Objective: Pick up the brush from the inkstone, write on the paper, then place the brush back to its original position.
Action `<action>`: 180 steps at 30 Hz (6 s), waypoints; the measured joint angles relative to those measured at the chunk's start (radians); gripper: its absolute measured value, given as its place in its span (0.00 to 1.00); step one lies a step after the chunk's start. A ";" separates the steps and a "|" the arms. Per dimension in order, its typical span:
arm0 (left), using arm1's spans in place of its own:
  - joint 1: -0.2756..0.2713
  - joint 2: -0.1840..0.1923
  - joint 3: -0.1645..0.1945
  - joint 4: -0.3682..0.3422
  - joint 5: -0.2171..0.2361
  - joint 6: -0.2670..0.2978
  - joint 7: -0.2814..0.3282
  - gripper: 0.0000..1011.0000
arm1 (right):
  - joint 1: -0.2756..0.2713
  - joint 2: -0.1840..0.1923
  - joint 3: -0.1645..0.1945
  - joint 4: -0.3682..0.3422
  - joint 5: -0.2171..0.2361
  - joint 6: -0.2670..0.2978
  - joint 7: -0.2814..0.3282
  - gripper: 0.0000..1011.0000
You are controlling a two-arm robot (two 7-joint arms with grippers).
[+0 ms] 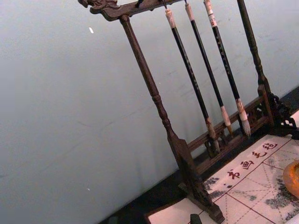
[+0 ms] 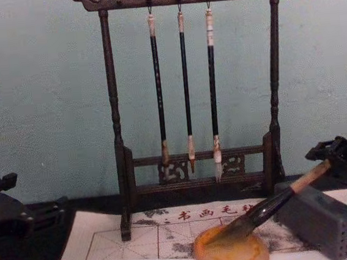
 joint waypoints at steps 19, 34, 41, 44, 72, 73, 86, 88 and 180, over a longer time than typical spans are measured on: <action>0.000 0.000 0.000 0.000 0.000 0.000 0.000 0.99 | 0.000 0.000 0.000 0.000 -0.001 0.000 0.000 0.18; 0.000 0.000 0.000 0.000 0.000 0.000 0.000 0.99 | 0.005 0.024 -0.030 -0.018 -0.007 -0.044 0.033 0.18; 0.000 0.000 0.000 0.000 0.000 0.000 0.000 0.99 | 0.006 0.044 -0.053 -0.034 -0.022 -0.076 0.038 0.18; 0.000 0.000 0.000 0.000 0.000 0.000 0.000 0.99 | 0.006 0.056 -0.067 -0.045 -0.045 -0.098 0.040 0.18; 0.000 0.000 0.000 0.000 0.000 0.000 0.000 0.99 | -0.017 0.094 -0.106 -0.149 -0.301 -0.234 0.123 0.18; 0.000 0.000 0.000 0.000 0.000 0.000 0.000 0.99 | -0.019 0.099 -0.107 -0.156 -0.305 -0.234 0.133 0.18; 0.000 0.000 0.000 0.000 0.000 0.000 0.000 0.99 | -0.070 0.181 -0.125 -0.279 -0.340 -0.185 0.294 0.18; 0.000 0.000 0.000 0.000 0.000 0.000 0.000 0.99 | -0.080 0.201 -0.133 -0.299 -0.350 -0.182 0.330 0.18; 0.000 0.000 0.000 0.000 0.000 0.000 0.000 0.99 | 0.048 0.065 -0.274 -0.104 -0.737 -0.344 0.546 0.18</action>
